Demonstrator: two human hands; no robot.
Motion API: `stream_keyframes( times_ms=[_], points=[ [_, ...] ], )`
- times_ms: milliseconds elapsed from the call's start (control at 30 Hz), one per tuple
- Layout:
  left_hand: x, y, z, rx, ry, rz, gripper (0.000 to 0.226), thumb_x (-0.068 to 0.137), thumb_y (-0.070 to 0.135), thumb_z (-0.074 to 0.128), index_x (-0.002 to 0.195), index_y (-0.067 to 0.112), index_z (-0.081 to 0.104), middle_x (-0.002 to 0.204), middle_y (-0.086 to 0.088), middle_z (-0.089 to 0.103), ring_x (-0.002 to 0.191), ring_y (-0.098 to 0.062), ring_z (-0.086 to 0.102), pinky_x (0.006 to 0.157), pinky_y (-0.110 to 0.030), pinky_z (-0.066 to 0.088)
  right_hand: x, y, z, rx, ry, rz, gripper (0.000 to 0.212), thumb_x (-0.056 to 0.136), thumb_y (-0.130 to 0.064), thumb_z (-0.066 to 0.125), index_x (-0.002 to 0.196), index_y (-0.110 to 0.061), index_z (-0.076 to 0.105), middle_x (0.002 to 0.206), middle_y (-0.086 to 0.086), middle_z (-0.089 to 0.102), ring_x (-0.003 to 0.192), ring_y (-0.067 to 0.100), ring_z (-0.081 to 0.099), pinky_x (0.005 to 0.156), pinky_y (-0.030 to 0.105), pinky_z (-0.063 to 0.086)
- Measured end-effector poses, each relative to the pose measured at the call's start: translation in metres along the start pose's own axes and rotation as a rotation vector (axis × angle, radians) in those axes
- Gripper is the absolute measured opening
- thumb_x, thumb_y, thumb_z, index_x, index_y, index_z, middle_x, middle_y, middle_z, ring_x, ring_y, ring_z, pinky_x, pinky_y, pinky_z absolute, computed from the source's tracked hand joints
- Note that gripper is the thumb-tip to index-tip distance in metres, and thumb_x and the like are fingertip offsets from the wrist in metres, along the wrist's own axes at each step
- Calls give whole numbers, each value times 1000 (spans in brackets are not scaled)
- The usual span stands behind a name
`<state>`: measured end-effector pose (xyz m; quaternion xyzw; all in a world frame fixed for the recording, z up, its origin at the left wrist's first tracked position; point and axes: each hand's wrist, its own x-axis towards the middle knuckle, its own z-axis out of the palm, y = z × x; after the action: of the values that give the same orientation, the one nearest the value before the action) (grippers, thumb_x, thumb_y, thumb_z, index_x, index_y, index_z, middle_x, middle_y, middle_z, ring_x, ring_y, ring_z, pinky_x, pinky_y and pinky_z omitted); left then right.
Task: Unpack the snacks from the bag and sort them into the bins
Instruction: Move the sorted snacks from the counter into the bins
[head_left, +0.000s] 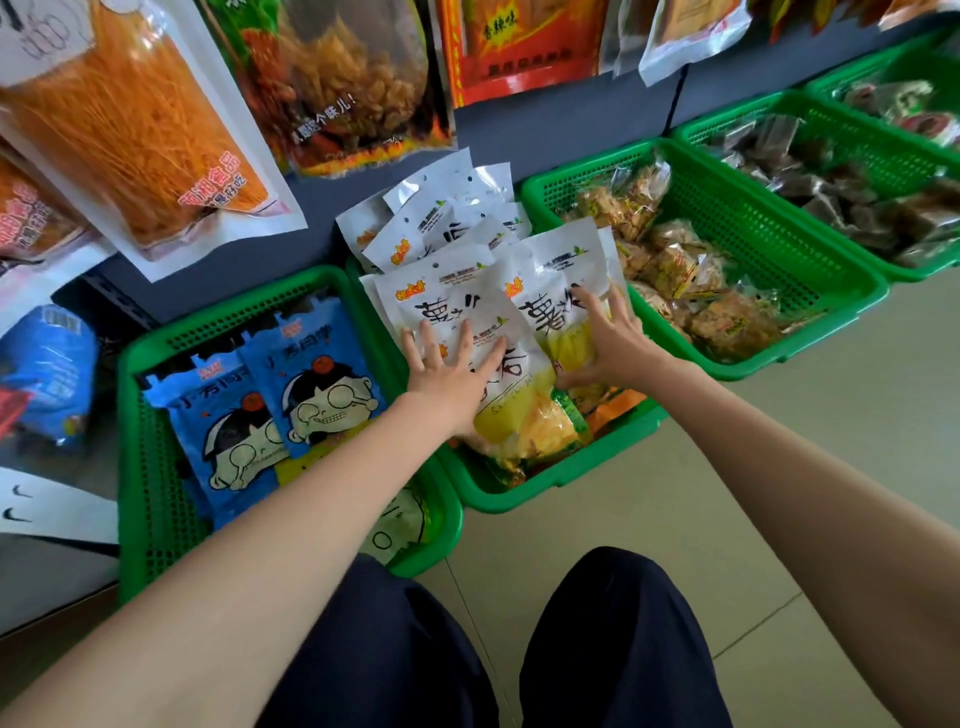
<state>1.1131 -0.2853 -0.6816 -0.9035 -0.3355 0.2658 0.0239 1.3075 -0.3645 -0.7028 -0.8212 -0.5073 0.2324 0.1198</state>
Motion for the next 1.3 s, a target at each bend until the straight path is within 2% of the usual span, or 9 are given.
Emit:
stream_keyframes(
  times_ms=[167, 300, 367, 500, 667, 833, 1000, 1167, 1300],
  points=[
    [6, -3, -25, -129, 116, 89, 102, 68, 81, 49, 144, 48, -10, 155, -15, -19, 138, -53, -7, 102, -66, -17, -26, 25, 7, -64, 44, -41, 116, 64, -48, 80, 149, -35, 2, 155, 12, -22, 141, 45, 5, 113, 57, 16],
    [20, 14, -20, -25, 106, 86, 109, 70, 77, 52, 141, 44, -23, 147, -18, -37, 132, -52, -26, 103, -65, -16, -17, 12, -16, -252, 242, -284, 110, 67, -54, 74, 151, -25, 9, 156, 19, -12, 144, 38, -5, 116, 53, 9],
    [29, 17, -17, -22, 75, 107, 111, 70, 75, 55, 141, 43, -25, 145, -18, -39, 131, -51, -29, 103, -66, -15, -8, 18, -17, -399, 203, -338, 110, 67, -55, 73, 151, -22, 10, 156, 18, -12, 144, 37, -2, 115, 51, 13],
    [22, 6, -30, -36, -33, 140, 110, 72, 71, 57, 142, 42, -22, 147, -19, -36, 134, -50, -24, 106, -64, -11, -14, 14, -27, -351, -12, -28, 117, 70, -55, 72, 150, -29, -8, 154, 17, -20, 142, 42, -9, 113, 57, 10],
    [-27, 0, -99, -104, -91, 137, 71, 95, 49, 43, 151, 32, 2, 154, -15, -23, 141, -42, -14, 111, -59, -6, -85, -5, -84, -150, -94, 229, 98, 78, -47, 70, 151, -30, 7, 156, 14, -15, 143, 39, -10, 112, 60, 6],
    [-110, 8, -205, -140, -84, 277, 48, 99, 26, 37, 146, 18, 28, 153, -12, 23, 132, -31, 37, 110, -49, 21, -194, -6, -187, -13, -199, 539, 79, 82, -40, 68, 147, -23, 26, 152, 15, 19, 139, 40, 15, 110, 60, 18],
    [-213, 46, -314, -90, -62, 479, 35, 94, 14, 40, 128, 10, 48, 128, -12, 52, 104, -31, 56, 83, -37, 43, -331, -40, -311, 195, -78, 678, 69, 87, -33, 63, 145, -14, 31, 142, 22, 37, 133, 36, 32, 107, 40, 30],
    [-317, 121, -396, -30, 79, 777, 37, 94, 16, 42, 130, 12, 49, 130, -10, 50, 117, -27, 51, 96, -36, 39, -488, -82, -400, 317, 154, 816, 56, 90, -30, 60, 139, -12, 40, 137, 15, 48, 123, 30, 47, 97, 33, 37],
    [-408, 182, -422, 64, 189, 1118, 35, 94, 18, 44, 128, 14, 51, 128, -8, 51, 118, -25, 51, 96, -34, 38, -630, -136, -418, 291, 318, 1001, 52, 90, -29, 59, 137, -11, 42, 129, 15, 52, 120, 30, 48, 97, 33, 38]
  ],
)
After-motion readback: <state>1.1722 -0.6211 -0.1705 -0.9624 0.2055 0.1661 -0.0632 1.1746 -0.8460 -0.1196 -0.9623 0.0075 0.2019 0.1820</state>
